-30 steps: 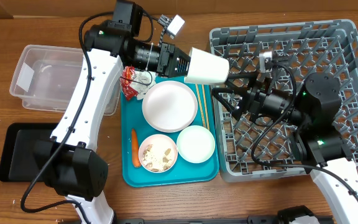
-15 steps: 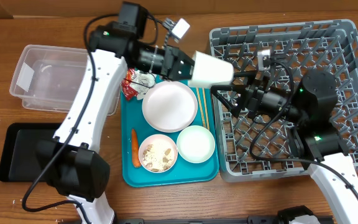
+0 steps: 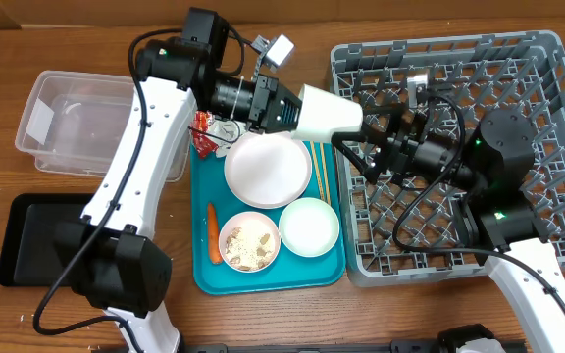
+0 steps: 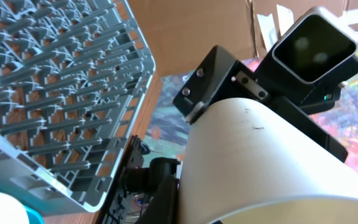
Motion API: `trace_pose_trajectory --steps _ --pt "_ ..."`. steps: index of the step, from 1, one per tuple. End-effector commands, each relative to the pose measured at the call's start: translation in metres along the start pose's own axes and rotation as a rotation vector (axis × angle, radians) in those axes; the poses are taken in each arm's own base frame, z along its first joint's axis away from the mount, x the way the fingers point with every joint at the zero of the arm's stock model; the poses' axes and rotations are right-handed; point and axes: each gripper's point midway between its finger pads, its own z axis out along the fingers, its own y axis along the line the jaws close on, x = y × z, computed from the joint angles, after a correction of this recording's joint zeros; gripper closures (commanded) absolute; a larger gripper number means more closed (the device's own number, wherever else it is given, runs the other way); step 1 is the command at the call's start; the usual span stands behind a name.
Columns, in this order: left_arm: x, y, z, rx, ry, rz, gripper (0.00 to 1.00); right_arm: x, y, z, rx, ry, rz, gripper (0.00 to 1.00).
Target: Sort waste into correct bins and load items into the dishwasher
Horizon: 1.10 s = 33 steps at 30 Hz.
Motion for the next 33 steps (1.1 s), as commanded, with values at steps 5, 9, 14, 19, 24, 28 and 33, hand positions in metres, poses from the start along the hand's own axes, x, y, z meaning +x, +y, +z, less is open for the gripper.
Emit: trace_pose_trajectory --steps 5,9,14,19,24,28,33 --pt "0.004 -0.006 0.010 -0.025 0.025 0.073 0.96 -0.003 0.029 -0.002 -0.117 0.033 -0.050 0.09" --pt "0.005 -0.007 0.012 -0.021 0.029 0.080 0.96 -0.002 0.031 -0.002 -0.125 0.040 -0.028 0.23" --pt "0.004 -0.006 0.011 -0.025 0.026 0.086 0.76 0.001 0.034 -0.002 -0.144 0.054 -0.029 0.30" --pt "-0.005 0.011 -0.005 -0.113 -0.014 0.081 0.33 -0.002 0.041 -0.007 -0.148 0.046 -0.045 0.34" --pt "-0.016 0.025 -0.037 -0.165 -0.089 0.044 0.23 -0.004 0.033 -0.018 -0.083 0.030 -0.002 0.36" --pt "-0.022 0.031 -0.057 -0.183 -0.134 0.029 0.27 -0.003 0.017 -0.025 -0.008 0.021 0.060 0.36" --pt "-0.020 0.040 -0.058 -0.240 -0.130 0.021 0.31 0.008 -0.028 -0.030 0.219 -0.004 0.205 0.38"
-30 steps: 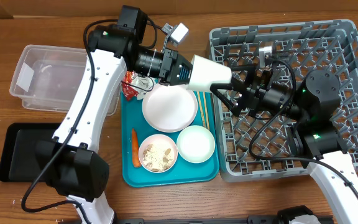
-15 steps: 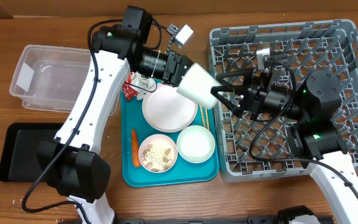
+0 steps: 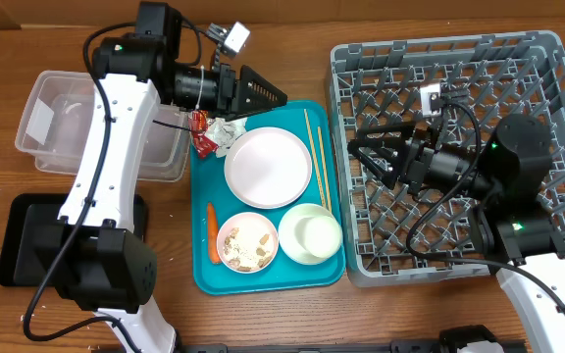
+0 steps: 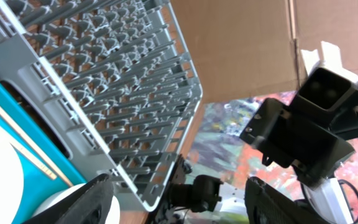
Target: Sort waste into correct bins and load items into the dishwasher
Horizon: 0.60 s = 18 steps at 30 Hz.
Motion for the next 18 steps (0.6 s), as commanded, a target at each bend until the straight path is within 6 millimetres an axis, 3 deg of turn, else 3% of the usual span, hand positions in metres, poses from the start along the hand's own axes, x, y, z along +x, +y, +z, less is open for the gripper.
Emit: trace_pose_trajectory --steps 1,3,6,13,18 --pt "0.003 0.003 0.004 -0.081 0.016 0.018 0.32 -0.013 -0.038 -0.010 0.242 -0.098 0.079 0.38" --pt "0.008 0.016 0.006 -0.184 0.039 0.019 0.36 -0.003 -0.075 -0.024 0.450 -0.120 0.164 0.36" --pt "0.017 0.029 0.008 -0.350 0.071 0.049 0.39 0.019 -0.111 -0.045 0.669 -0.105 0.258 0.36" --pt "0.052 0.061 0.010 -0.872 0.210 0.098 0.41 0.056 -0.133 -0.069 0.855 -0.048 0.411 0.31" --pt "0.090 0.074 0.035 -1.022 0.327 0.104 0.42 0.068 -0.139 -0.079 0.917 -0.021 0.437 0.10"
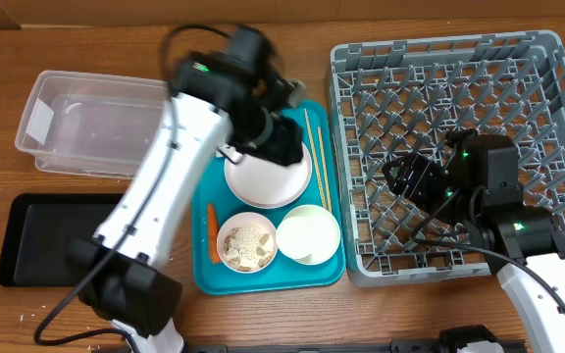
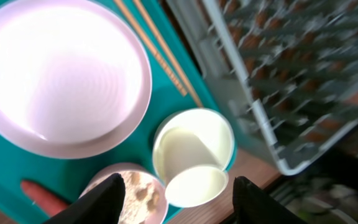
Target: Sort waste into correct bins and load items into the dishwasher
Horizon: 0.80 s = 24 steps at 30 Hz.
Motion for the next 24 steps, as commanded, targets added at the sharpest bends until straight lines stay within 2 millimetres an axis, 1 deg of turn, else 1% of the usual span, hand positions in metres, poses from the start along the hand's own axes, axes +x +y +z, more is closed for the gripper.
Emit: trace_pose_trajectory --steps 1,2,4,5,6,9,12,14,19,22,24 --pt "0.020 0.019 0.014 -0.236 0.047 -0.036 0.42 -0.013 -0.006 -0.009 0.051 -0.066 0.000 0.03" --pt "0.026 0.022 0.019 -0.274 0.065 -0.056 0.42 -0.011 -0.007 -0.009 0.059 -0.061 0.002 0.00" --pt "0.036 0.030 0.028 -0.323 0.093 -0.090 0.44 -0.009 -0.011 -0.009 0.077 -0.054 0.007 0.00" --pt "0.040 0.030 0.034 -0.312 0.108 -0.092 0.46 -0.008 -0.014 -0.009 0.088 -0.053 0.009 0.00" --pt "0.043 0.027 0.041 -0.286 0.123 -0.095 0.49 -0.008 -0.015 -0.009 0.097 -0.053 0.010 0.00" --pt "0.052 0.019 0.056 -0.209 0.161 -0.072 0.50 -0.008 -0.016 -0.009 0.099 -0.053 0.011 0.00" --pt "0.062 0.002 0.073 -0.087 0.199 -0.022 0.51 -0.007 -0.016 -0.009 0.100 -0.051 0.011 0.00" --pt "0.068 0.002 0.081 -0.078 0.214 -0.023 0.51 -0.007 -0.016 -0.009 0.100 -0.051 0.011 0.00" --pt "0.074 0.007 0.094 -0.080 0.220 -0.024 0.52 -0.007 -0.016 -0.009 0.100 -0.051 0.011 0.00" --pt "0.076 0.010 0.105 -0.077 0.214 -0.025 0.54 -0.007 -0.016 -0.009 0.100 -0.051 0.011 0.00" --pt "0.079 0.008 0.112 -0.054 0.215 -0.026 0.56 -0.007 -0.016 -0.009 0.100 -0.051 0.011 0.00"
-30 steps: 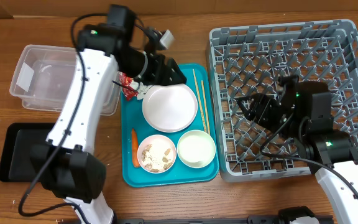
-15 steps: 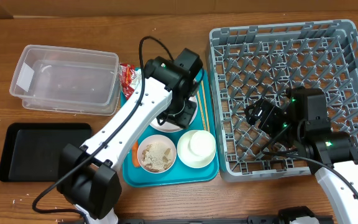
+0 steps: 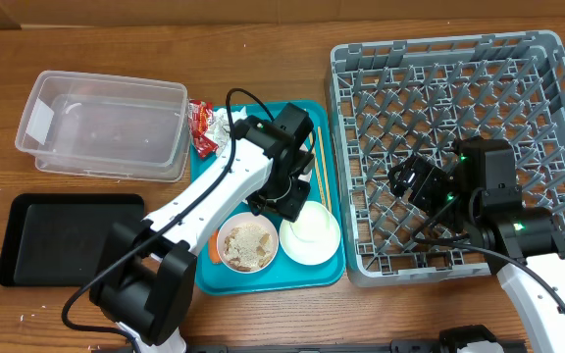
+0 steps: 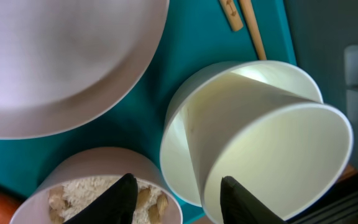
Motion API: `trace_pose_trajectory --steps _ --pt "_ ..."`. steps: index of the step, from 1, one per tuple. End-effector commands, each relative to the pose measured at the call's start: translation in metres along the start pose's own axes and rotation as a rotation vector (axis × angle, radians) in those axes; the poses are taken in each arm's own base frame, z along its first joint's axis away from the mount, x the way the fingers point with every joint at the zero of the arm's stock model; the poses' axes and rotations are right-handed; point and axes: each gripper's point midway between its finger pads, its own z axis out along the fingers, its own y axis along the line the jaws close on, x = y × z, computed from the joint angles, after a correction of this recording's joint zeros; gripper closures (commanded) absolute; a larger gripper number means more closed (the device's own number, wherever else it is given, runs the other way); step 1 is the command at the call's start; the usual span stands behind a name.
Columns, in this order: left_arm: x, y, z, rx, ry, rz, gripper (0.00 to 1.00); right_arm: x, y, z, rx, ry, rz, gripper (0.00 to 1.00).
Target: Sort waste into correct bins and load items into the dishwasher
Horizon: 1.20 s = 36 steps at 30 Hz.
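A white paper cup (image 4: 272,149) lies on its side inside a white bowl (image 4: 178,127) at the front right of the teal tray (image 3: 204,279). My left gripper (image 4: 179,199) hangs open just above, one finger over a bowl of food scraps (image 4: 86,186), the other over the cup's mouth. A white plate (image 4: 61,56) and chopsticks (image 4: 244,15) lie behind. In the overhead view the left gripper (image 3: 287,201) sits between plate and cup (image 3: 312,233). My right gripper (image 3: 410,181) hovers open and empty over the grey dish rack (image 3: 449,69).
A carrot lies left of the food bowl. A red wrapper (image 3: 202,132) sits at the tray's back left corner. A clear plastic container (image 3: 101,123) and a black tray (image 3: 62,235) stand to the left on the wooden table.
My left gripper has dropped lower and moved toward the front of the tray, from over the plate to just above the cup and the food bowl. The right arm has barely moved.
My left gripper first held the white cup up beside the rack, close to the right gripper. Then the cup lay in the white bowl and the left gripper stood open near the wrapper. It was then over the plate, and is now low over the cup.
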Motion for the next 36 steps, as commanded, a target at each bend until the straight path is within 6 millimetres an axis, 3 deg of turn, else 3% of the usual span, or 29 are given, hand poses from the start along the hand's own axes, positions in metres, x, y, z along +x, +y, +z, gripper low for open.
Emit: trace_pose_trajectory --steps 1,7,13,18,20,24,27,30,34,36 --pt "0.008 -0.011 0.006 0.051 0.005 0.032 0.56 -0.009 0.005 -0.008 -0.013 -0.038 0.000 0.00" --pt "0.002 -0.010 0.010 0.044 -0.022 0.038 0.66 -0.009 0.005 -0.008 -0.013 -0.038 0.000 0.00" --pt "-0.005 -0.016 0.010 0.065 -0.052 0.053 0.96 -0.009 0.005 -0.008 -0.013 -0.038 0.000 0.00" --pt "-0.004 -0.021 -0.001 0.101 -0.038 0.042 0.96 -0.008 0.005 -0.008 -0.010 -0.034 0.000 0.00" --pt "-0.008 -0.018 -0.016 0.103 -0.047 0.025 0.96 -0.007 0.004 -0.008 -0.009 -0.031 0.000 0.00" --pt "-0.025 -0.005 -0.067 0.120 -0.122 -0.013 0.96 -0.005 0.011 -0.010 -0.043 -0.015 -0.020 0.01" --pt "-0.041 0.003 -0.112 0.234 -0.235 -0.014 0.96 0.002 0.043 -0.023 -0.197 0.036 -0.171 0.14" --pt "-0.054 0.006 -0.153 0.469 -0.352 -0.004 0.96 0.012 0.091 -0.057 -0.444 0.090 -0.326 0.20" --pt "-0.054 0.006 -0.196 0.801 -0.454 0.036 0.96 0.015 0.132 -0.092 -0.662 0.107 -0.392 0.28" --pt "-0.051 0.002 -0.213 0.922 -0.490 0.066 0.96 0.017 0.146 -0.099 -0.737 0.119 -0.410 0.28"
